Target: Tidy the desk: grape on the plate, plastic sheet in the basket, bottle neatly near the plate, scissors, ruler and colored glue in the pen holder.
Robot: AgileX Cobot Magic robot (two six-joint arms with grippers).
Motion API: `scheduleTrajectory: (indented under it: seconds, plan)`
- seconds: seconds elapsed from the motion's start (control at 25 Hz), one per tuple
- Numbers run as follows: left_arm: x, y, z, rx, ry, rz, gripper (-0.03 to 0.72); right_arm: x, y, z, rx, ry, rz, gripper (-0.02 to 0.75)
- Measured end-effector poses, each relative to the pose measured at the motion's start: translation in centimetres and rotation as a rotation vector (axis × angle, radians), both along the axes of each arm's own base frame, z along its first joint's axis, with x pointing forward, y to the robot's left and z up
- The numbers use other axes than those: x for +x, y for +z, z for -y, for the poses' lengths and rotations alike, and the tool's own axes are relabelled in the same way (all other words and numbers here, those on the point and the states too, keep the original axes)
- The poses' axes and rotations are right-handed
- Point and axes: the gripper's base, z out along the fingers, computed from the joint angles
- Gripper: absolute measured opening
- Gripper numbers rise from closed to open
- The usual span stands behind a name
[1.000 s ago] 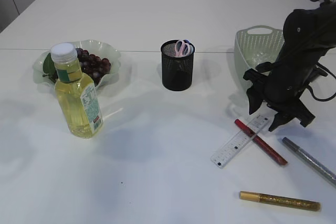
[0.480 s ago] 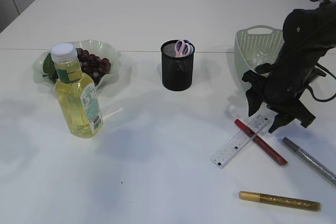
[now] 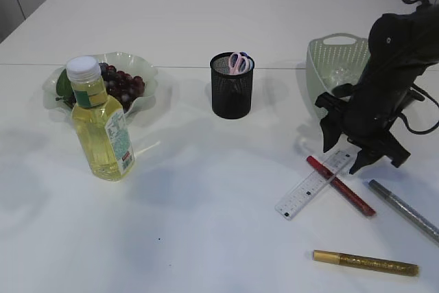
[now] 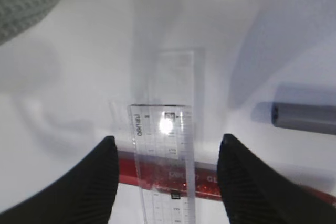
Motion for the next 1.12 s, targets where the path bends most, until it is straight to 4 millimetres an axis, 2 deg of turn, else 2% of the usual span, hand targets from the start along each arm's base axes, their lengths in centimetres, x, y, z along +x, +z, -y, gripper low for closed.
scheduleTrajectory:
  seconds: [0.72,0.88,1.12]
  plan:
    - [0.0,0.0,0.0,-0.001,0.000,0.002,0.307,0.2,-1.1,0.0,-0.002,-0.001,-0.013,0.474]
    - [0.0,0.0,0.0,-0.001,0.000,0.004,0.307,0.2,-1.3,0.0,-0.003,-0.001,-0.018,0.445]
    - [0.1,0.0,0.0,-0.002,0.000,0.006,0.307,0.2,-1.6,0.0,-0.004,-0.001,-0.025,0.343]
